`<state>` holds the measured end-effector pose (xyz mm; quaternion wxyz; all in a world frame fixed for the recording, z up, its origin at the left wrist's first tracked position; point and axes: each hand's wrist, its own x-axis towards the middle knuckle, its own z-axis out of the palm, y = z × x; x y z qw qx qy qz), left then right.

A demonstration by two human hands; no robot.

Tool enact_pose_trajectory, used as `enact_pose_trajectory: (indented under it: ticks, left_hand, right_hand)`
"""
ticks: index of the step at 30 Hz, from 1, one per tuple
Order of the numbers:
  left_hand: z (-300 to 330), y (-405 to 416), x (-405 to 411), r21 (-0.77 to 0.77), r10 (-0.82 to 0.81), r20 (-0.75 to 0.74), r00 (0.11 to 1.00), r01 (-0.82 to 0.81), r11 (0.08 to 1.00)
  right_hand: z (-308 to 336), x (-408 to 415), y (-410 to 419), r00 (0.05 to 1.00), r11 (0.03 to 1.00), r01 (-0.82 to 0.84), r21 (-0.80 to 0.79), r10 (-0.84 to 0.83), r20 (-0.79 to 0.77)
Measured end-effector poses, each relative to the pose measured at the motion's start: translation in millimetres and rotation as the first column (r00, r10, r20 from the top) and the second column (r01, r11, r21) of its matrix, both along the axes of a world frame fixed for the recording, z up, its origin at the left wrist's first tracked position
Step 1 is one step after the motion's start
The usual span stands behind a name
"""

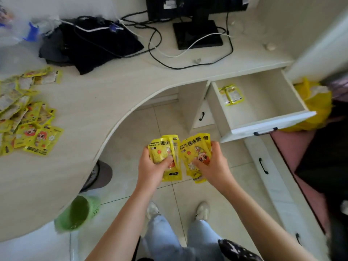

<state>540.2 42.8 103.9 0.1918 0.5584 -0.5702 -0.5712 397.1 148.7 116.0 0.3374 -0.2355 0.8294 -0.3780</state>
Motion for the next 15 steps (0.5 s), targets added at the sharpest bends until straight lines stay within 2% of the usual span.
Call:
enact_pose_trajectory:
  ticks: [8,15]
  left_hand:
    - [-14,80,-129,0.061,-0.076,0.024,0.997,0.075,0.995]
    - [-17,89,-221,0.07,-0.115,0.043,0.992,0.112,0.991]
  right_hand:
    - [-8,-121,103,0.996,0.994,0.092,0.053,-0.092,-0.001]
    - [-16,-210,130,0.988,0.987,0.15,0.062,-0.151,0.015]
